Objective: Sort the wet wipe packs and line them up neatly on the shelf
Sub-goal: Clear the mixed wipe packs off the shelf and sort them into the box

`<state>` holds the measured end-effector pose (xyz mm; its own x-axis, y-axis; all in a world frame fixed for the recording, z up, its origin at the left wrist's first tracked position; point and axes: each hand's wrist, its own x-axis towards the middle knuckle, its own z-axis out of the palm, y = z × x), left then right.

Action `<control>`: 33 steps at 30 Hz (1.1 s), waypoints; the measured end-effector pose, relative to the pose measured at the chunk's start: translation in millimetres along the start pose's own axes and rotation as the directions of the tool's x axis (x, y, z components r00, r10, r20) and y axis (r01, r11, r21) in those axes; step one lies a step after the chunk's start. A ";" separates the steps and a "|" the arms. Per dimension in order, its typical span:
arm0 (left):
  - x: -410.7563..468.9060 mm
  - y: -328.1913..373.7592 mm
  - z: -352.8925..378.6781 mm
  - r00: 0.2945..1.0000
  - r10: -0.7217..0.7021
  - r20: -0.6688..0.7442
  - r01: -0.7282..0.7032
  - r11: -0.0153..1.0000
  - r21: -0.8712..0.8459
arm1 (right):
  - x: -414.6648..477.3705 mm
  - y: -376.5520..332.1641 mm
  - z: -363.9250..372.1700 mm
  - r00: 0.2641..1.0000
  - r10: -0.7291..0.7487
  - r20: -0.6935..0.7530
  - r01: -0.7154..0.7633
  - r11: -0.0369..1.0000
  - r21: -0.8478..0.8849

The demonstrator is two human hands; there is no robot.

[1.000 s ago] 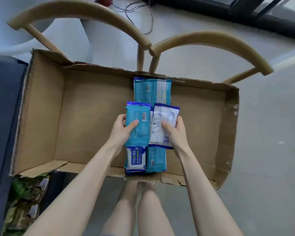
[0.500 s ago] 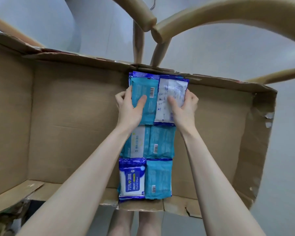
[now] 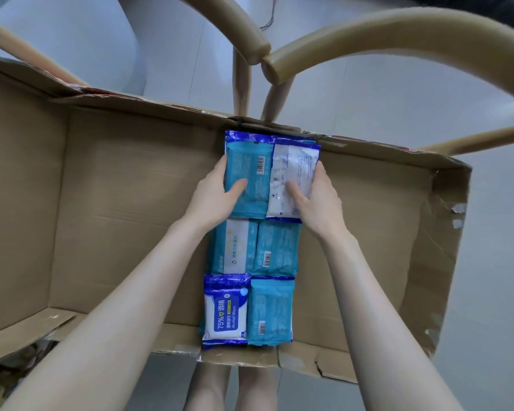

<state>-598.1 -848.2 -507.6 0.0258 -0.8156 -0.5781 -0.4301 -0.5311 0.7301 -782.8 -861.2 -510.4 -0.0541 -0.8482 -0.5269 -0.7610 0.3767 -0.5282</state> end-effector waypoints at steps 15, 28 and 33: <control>-245.9 76.6 -94.2 0.934 0.173 -0.311 -0.075 0.950 0.303 | -194.4 -135.8 -85.5 0.868 -0.491 0.072 0.494 0.838 -0.231; -560.6 -16.3 -148.5 0.629 -0.006 -0.777 0.089 0.994 0.064 | -449.6 -226.9 -7.5 0.385 -0.865 0.321 0.923 0.361 -0.133; -656.7 -81.5 -143.6 0.548 -0.086 -0.832 0.150 0.989 -0.003 | -537.7 -230.2 54.9 0.299 -0.867 0.399 0.954 0.286 -0.092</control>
<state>-450.3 -302.3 -135.1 0.8020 -0.5924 -0.0757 -0.4185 -0.6479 0.6365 -543.0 -471.4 -142.0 0.9015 -0.4314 0.0352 -0.3289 -0.7357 -0.5921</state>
